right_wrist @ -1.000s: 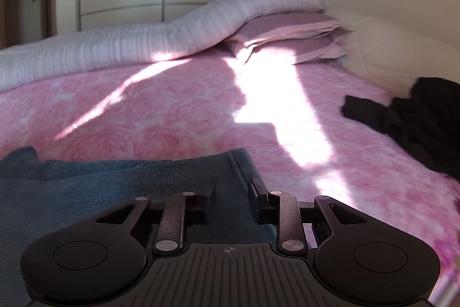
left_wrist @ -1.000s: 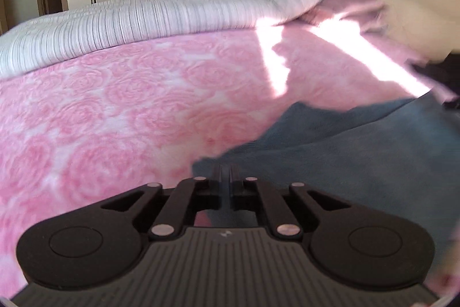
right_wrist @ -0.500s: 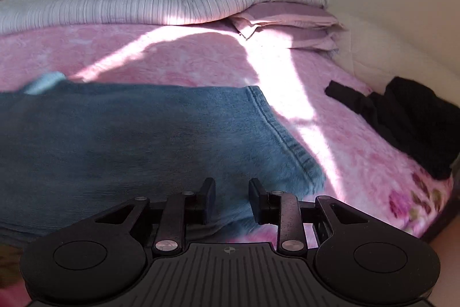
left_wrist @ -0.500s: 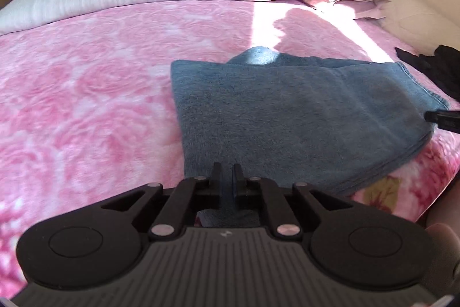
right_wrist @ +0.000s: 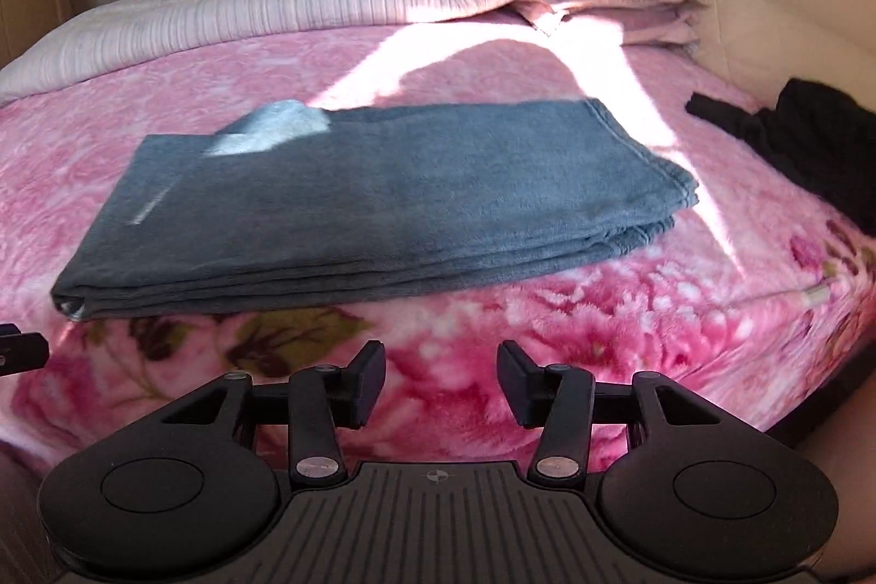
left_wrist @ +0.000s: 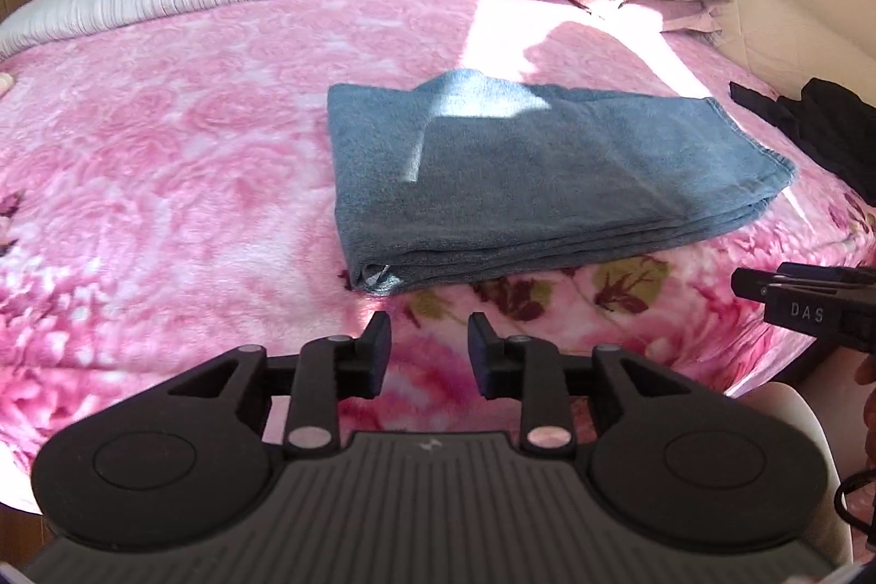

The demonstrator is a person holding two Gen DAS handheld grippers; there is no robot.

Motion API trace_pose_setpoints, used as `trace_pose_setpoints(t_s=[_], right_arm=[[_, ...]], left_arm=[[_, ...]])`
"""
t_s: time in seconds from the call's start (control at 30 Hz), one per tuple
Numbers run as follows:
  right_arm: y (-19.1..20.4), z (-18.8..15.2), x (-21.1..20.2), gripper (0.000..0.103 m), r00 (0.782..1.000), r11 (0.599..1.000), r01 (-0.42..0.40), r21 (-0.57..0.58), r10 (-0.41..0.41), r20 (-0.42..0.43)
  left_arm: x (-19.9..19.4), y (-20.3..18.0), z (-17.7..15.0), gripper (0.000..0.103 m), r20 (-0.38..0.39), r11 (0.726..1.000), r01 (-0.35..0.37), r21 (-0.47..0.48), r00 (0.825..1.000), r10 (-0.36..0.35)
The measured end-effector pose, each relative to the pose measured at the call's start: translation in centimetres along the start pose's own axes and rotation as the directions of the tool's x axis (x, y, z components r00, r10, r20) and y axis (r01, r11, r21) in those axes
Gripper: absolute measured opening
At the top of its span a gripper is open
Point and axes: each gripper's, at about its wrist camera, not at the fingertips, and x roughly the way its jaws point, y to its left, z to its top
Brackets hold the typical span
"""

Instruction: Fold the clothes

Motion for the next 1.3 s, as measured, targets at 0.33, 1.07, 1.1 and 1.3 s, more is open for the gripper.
trace_pose_setpoints(t_s=[0.33,1.07,1.1,1.3], right_arm=[[0.4,-0.5,-4.3,0.05,0.996,0.999,-0.036,-0.017,0.037,0.084],[0.0,-1.3,-5.4,0.05,0.992,0.997,-0.079,-0.001,0.079,0.097],[-0.1,-1.3,-5.1,0.05,0.993,0.997,-0.079,0.001,0.078,0.089],[-0.1,-1.5,-2.7,0.05,0.996,0.997,-0.079,0.011,0.079,0.048]], left_arm=[[-4.2,-0.8,-1.2,0.028,0.054,1.0,-0.021,0.014,0.998,0.021],[-4.1,-1.3,-1.9,0.029,0.021,0.998,-0.039,0.048,0.999,0.038],[-3.8,-1.3,-1.8,0.029,0.013,0.998,-0.038,0.048,0.999,0.038],[-1.4,-0.9,-1.8,0.029,-0.033,0.999,-0.029,0.04,0.999,0.031]])
